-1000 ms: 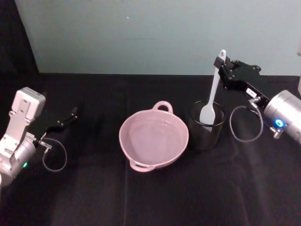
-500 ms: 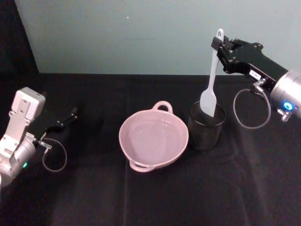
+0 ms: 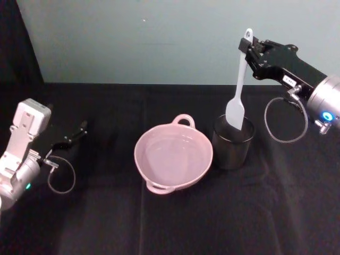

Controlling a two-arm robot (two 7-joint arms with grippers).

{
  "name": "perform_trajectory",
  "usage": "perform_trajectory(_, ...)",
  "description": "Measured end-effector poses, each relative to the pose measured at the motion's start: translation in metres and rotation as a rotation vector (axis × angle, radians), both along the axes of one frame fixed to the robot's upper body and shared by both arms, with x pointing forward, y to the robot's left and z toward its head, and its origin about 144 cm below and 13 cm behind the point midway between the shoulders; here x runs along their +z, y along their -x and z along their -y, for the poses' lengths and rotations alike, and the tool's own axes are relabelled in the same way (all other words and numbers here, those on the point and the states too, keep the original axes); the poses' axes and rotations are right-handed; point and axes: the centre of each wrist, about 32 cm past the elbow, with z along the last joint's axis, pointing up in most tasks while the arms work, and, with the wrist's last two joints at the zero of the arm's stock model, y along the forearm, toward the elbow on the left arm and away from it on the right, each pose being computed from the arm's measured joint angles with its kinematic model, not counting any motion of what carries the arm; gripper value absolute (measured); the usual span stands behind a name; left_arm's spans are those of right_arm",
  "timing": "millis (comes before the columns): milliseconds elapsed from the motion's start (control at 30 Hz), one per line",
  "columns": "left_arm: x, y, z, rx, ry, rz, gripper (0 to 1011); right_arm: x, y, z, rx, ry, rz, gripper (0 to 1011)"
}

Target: Use the one hand to pick up the spoon and stir the clear water in the bowl.

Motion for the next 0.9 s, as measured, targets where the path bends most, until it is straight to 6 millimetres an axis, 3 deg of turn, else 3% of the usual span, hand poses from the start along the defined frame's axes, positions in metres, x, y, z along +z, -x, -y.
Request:
perform_trajectory(600,0.0,0.0,0.0,0.0,0.0,0.0,1011,0.001,0.002,-0.001,0.001,0.001,-0.002,112)
perform_trajectory(833,0.0,0.0,0.0,0.0,0.0,0.0,1011,0.009,0.0,-0.015,0.039,0.002,0.007,112)
perform_trajectory(900,0.0,0.0,0.0,0.0,0.0,0.0,1011,0.011,-0.005,-0.029,0.075,0.004,0.013,112)
